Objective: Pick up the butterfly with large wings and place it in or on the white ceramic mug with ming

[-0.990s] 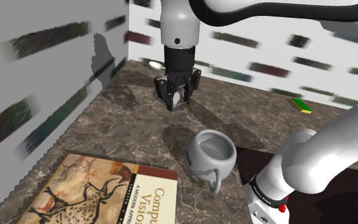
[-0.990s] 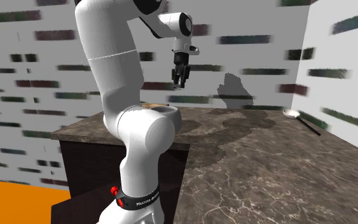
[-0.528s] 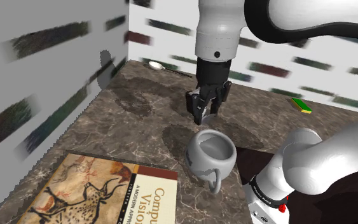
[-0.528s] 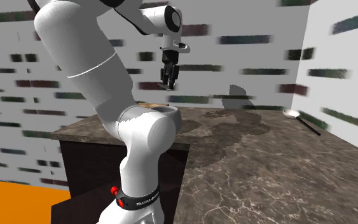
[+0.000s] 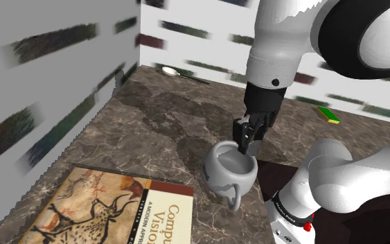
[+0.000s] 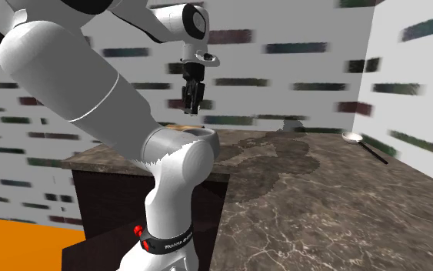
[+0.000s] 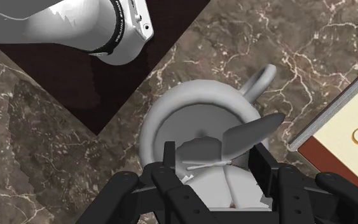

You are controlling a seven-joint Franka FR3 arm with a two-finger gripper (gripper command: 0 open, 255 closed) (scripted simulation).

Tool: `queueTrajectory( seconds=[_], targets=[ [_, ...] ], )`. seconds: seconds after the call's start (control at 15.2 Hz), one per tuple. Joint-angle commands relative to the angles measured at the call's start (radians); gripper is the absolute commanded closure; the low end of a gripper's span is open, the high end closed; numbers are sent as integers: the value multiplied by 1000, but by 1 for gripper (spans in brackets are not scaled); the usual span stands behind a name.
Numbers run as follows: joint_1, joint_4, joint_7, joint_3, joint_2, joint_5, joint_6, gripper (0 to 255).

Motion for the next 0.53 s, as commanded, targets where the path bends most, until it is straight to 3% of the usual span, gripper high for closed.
queueTrajectory(
  seconds=[0.0, 0.46],
  targets=[
    [4, -31, 0, 5, -10, 6, 20, 255],
    [11, -127, -6, 25, -18, 25, 109, 255]
  ],
)
